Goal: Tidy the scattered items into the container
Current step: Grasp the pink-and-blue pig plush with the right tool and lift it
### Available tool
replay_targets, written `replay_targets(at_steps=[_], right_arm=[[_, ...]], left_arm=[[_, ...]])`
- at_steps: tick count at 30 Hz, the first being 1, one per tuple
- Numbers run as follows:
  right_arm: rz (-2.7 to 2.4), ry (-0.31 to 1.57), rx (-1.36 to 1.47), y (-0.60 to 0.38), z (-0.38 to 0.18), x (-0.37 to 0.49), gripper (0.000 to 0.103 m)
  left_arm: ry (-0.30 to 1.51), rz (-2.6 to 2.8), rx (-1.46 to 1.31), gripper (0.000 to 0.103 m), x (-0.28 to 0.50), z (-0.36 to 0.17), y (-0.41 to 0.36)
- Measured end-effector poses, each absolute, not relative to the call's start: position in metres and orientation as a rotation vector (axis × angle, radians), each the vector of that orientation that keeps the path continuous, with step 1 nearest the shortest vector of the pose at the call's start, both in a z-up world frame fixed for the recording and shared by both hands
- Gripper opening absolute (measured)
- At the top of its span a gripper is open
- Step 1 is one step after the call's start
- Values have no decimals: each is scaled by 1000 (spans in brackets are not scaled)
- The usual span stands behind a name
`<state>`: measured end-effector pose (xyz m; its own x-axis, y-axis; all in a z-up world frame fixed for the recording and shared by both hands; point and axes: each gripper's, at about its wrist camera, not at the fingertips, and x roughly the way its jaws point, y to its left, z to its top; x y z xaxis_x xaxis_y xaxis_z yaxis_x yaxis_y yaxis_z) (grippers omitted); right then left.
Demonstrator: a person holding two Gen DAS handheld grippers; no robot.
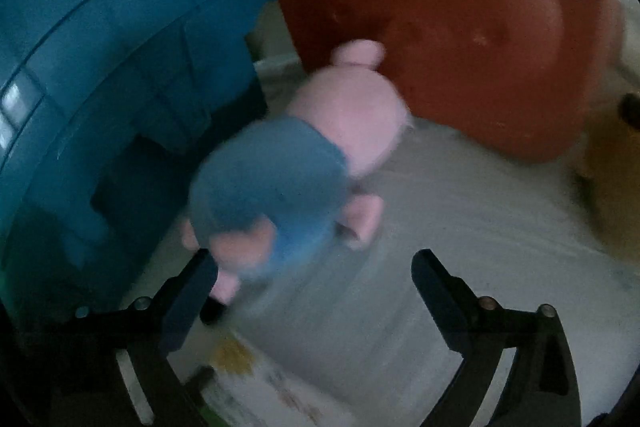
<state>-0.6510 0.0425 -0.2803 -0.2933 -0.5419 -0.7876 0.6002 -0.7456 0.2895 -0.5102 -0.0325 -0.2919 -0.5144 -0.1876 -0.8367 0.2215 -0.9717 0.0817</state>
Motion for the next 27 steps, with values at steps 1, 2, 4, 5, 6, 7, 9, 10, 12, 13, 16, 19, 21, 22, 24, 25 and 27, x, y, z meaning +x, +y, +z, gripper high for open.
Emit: replay_targets(at_steps=[1,2,4,5,6,7,9,10,12,13,16,19,21,22,24,25,27], right_arm=[[-2049,61,1235,38,-285,-654,98],[-2011,52,1246,34,-291,-656,86],[-1958,46,1257,27,-300,-658,64],[-1983,69,1239,29,-297,-654,59],[-2004,89,1223,34,-293,-650,55],[-2022,101,1218,42,-290,-647,52],[-2052,113,1230,60,-286,-644,44],[-2083,129,1239,72,-285,-644,43],[-2137,142,1260,93,-285,-646,17],[-2162,133,1276,105,-285,-650,13],[-2170,91,1308,128,-286,-662,12],[-2156,23,1272,140,-280,-667,12],[-2146,-22,1247,148,-275,-670,21],[-2141,-53,1234,150,-273,-671,28],[-2142,-118,1197,148,-267,-674,53],[-2156,-116,1183,137,-265,-675,55],[-2166,-95,1182,129,-268,-688,70]], left_arm=[[61,-2545,1397,60,-513,-293,-35],[67,-2545,1393,60,-516,-293,-36],[82,-2546,1378,60,-520,-293,-40],[97,-2551,1364,60,-523,-290,-42],[106,-2560,1354,60,-525,-287,-43],[107,-2567,1341,60,-527,-284,-42],[109,-2582,1323,60,-533,-278,-41],[114,-2595,1317,60,-537,-275,-39],[126,-2632,1306,60,-547,-270,-35],[135,-2663,1306,60,-557,-270,-35],[143,-2710,1318,75,-577,-276,-34],[150,-2747,1351,75,-602,-279,-28],[136,-2778,1356,76,-614,-278,-24],[127,-2782,1358,76,-617,-279,-21],[109,-2788,1363,76,-624,-281,-16],[101,-2785,1372,76,-628,-283,-15],[72,-2775,1392,76,-633,-289,-8]])
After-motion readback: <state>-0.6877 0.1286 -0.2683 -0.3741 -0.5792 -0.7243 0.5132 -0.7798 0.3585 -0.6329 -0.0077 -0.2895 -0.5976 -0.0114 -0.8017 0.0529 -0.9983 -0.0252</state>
